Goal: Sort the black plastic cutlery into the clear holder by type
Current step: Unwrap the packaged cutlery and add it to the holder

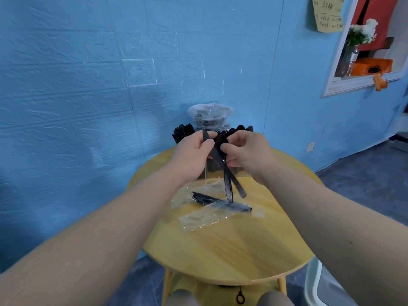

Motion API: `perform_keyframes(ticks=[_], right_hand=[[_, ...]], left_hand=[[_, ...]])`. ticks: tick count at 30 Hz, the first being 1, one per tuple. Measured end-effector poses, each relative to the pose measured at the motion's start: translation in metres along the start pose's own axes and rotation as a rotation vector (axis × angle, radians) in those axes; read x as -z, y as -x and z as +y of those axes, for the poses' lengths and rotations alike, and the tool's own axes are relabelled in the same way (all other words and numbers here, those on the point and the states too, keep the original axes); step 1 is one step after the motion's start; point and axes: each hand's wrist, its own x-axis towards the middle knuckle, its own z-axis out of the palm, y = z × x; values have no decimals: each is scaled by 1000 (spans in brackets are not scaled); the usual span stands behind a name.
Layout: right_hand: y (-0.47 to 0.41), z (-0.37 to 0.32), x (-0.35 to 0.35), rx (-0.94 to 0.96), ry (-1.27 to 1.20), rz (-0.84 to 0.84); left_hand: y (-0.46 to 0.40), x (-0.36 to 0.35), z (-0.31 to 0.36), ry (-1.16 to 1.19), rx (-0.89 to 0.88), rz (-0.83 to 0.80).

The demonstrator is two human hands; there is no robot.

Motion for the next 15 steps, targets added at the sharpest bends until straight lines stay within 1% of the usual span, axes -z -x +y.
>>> perform_keyframes(ticks=[2, 3, 5, 8, 10, 12, 15], right_hand=[[-9, 2, 1, 23, 90, 68], [-14, 4, 3, 33, 138, 111], [-22, 6, 8, 56, 200, 189], [-31, 9, 15, 66, 235, 241], [-35, 11, 15, 68, 243, 263], [-37, 15, 14, 71, 251, 276], [-37, 21, 9, 68, 241, 258]], left_hand=[[-6, 4, 2, 44, -13, 31], [-9, 8, 4, 55, -21, 75], [-20, 21, 8, 23, -57, 230], [-41, 49, 17, -75, -159, 483], [-55, 65, 22, -143, -238, 576], [-66, 73, 25, -199, -289, 606], [-80, 73, 19, -302, -273, 559]])
